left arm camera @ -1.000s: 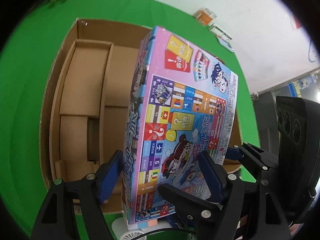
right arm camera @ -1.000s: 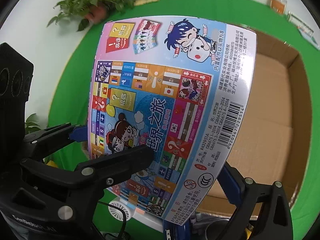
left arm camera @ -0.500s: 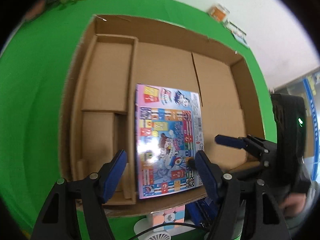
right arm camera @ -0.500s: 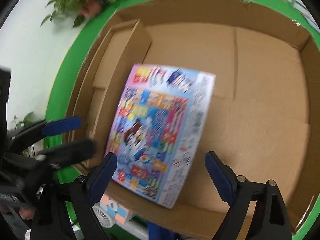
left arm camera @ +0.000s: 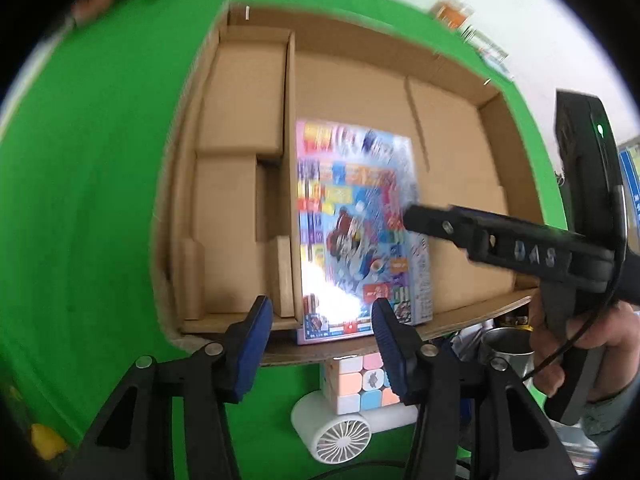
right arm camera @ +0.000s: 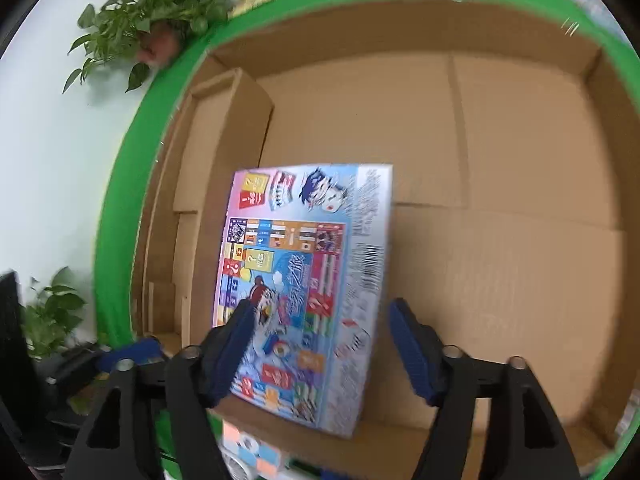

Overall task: Organize rigid objects
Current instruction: 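Carry the board-game box into the cardboard box and release it flat, then withdraw the left tool and move the right tool toward the silver cup, then grasp the silver metal cup with the right gripper and lift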

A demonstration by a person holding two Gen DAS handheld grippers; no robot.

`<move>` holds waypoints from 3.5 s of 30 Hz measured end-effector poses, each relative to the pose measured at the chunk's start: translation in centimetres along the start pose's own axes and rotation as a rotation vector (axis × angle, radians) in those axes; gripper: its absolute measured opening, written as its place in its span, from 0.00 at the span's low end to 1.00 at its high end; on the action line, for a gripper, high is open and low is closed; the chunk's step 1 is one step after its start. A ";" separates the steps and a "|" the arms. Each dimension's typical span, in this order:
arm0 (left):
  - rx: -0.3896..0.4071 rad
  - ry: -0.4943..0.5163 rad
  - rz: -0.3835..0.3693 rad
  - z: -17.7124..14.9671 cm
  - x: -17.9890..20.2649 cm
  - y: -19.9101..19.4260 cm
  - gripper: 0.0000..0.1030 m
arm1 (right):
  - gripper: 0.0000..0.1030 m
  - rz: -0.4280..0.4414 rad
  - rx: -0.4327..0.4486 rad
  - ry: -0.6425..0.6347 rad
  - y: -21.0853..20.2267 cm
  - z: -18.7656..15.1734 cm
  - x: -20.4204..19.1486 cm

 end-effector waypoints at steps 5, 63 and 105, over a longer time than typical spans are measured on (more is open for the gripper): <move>0.286 0.112 0.059 -0.7 2.1 -8.4 0.56 | 0.97 -0.188 0.174 -0.055 -9.8 -2.6 -0.9; 0.220 0.015 0.270 -12.2 14.4 -11.2 0.83 | 0.99 -0.035 0.370 0.059 -28.7 -20.4 13.0; -0.231 -0.204 -0.335 -19.2 12.4 9.6 0.82 | 0.98 0.185 -0.055 0.052 -4.0 -31.0 10.9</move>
Point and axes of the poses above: each gripper's, at about its wrist camera, not at the fingertips, and y roughly the way its jaws point, x to its right, z to its top, the point moved 2 cm from there along y, roughly the way its jaws point, and after that the axes turned 8 degrees about -z, right-handed, at the moved point
